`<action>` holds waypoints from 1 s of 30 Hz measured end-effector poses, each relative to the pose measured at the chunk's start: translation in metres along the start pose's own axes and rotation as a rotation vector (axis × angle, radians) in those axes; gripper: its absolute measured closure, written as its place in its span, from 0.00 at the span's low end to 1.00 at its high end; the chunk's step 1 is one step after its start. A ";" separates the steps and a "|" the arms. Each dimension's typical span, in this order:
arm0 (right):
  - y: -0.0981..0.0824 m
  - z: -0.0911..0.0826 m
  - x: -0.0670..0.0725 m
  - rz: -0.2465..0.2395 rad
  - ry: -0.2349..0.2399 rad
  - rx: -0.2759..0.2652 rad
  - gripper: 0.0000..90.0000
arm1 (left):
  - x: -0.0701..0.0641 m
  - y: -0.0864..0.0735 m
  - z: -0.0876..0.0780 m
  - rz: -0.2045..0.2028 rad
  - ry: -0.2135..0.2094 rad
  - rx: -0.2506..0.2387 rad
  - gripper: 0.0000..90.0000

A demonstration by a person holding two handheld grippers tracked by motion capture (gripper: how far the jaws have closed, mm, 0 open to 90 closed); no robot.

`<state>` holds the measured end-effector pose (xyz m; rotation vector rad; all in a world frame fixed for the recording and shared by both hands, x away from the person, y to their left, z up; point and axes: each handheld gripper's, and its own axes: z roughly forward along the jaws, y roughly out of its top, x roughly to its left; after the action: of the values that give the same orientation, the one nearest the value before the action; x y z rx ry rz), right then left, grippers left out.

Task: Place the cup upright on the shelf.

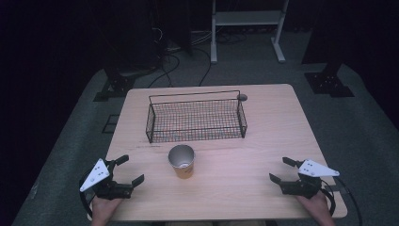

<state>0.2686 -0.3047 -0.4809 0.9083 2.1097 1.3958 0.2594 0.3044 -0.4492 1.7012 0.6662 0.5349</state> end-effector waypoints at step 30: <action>0.001 0.002 0.003 -0.016 -0.016 0.019 0.17 | -0.016 0.011 0.040 0.035 -0.124 0.027 0.02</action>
<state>0.2686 -0.3010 -0.4810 0.9058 2.1175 1.3580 0.2759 0.2636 -0.4477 1.7586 0.5581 0.4423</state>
